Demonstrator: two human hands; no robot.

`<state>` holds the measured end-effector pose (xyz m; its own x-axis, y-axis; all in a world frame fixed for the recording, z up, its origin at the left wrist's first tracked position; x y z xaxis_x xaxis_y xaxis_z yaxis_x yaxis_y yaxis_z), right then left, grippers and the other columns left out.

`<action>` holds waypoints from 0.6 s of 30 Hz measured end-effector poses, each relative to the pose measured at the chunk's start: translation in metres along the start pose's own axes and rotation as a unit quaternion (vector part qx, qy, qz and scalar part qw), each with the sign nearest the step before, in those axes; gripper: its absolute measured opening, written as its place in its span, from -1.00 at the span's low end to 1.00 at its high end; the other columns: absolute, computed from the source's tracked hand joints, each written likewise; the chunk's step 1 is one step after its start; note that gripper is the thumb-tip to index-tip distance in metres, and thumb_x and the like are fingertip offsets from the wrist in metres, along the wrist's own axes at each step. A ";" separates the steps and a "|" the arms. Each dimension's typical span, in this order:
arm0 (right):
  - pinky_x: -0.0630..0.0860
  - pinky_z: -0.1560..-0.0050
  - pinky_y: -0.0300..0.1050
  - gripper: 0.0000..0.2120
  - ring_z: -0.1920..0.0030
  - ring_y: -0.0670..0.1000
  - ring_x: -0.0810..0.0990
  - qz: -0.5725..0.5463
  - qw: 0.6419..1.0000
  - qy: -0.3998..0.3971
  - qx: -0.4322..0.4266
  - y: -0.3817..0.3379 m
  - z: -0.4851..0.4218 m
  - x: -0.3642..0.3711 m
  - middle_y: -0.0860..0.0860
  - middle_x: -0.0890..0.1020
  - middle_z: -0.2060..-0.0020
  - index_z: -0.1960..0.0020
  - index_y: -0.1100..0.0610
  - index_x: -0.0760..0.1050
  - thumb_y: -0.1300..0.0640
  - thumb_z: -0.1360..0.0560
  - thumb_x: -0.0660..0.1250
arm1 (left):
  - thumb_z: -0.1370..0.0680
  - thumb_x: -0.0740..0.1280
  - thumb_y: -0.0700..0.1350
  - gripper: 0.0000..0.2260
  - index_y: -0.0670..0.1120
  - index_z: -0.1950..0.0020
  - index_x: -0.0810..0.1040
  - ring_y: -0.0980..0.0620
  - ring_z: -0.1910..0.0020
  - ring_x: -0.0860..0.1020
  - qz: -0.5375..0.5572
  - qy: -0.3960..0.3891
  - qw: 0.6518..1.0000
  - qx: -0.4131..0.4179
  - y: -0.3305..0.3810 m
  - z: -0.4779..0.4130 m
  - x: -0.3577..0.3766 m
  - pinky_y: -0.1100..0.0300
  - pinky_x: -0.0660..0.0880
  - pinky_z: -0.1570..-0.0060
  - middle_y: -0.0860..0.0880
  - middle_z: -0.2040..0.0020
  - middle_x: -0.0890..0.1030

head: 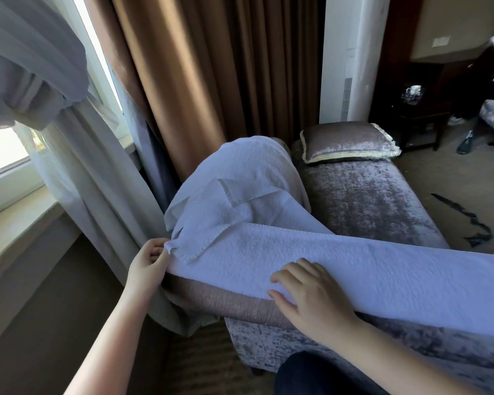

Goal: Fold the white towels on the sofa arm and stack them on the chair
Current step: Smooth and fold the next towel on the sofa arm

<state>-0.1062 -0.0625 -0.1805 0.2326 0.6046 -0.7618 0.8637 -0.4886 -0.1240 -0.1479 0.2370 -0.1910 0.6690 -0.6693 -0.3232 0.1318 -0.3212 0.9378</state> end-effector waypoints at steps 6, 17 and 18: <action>0.54 -0.04 -0.08 -0.67 -0.09 0.00 0.58 -0.029 0.996 -0.090 -0.008 0.001 -0.059 0.016 -0.06 0.60 -0.09 -0.10 0.04 0.61 -0.06 -0.52 0.16 | -0.54 0.34 0.03 -0.72 -0.20 0.16 0.52 0.01 0.22 0.45 -0.064 0.007 0.998 -0.016 0.015 -0.023 0.014 0.12 0.32 0.24 -0.01 0.28 0.49; 0.42 -0.14 -0.04 -0.71 -0.26 0.07 0.44 -0.111 0.976 -0.136 0.132 0.057 -0.130 0.061 0.01 0.50 -0.26 -0.31 0.10 0.45 0.20 -0.61 0.17 | -0.49 0.24 -0.02 -0.80 -0.06 0.05 0.62 -0.08 0.03 0.48 -0.280 0.059 0.890 0.355 0.082 0.000 0.063 0.07 0.42 0.07 -0.01 0.00 0.58; 0.41 -0.13 -0.05 -0.68 -0.26 0.08 0.44 -0.082 0.978 -0.112 0.155 0.070 -0.134 0.059 0.01 0.50 -0.25 -0.32 0.09 0.44 0.25 -0.58 0.19 | -0.48 0.22 0.00 -0.77 -0.04 0.04 0.63 -0.06 0.02 0.48 -0.293 0.032 0.876 0.381 0.082 0.003 0.077 0.10 0.42 0.07 0.01 -0.01 0.60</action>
<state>0.0279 0.0228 -0.1489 -0.0308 0.5542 -0.8318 0.6957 -0.5856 -0.4160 -0.0878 0.1566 -0.1392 0.6927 -0.2077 -0.6906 -0.0435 -0.9679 0.2474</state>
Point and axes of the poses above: each hand's wrist, its own z-axis away from the middle knuckle, its own x-axis out of the palm, y = z × x, the point moved 8 cm from there along -z, towards the middle knuckle
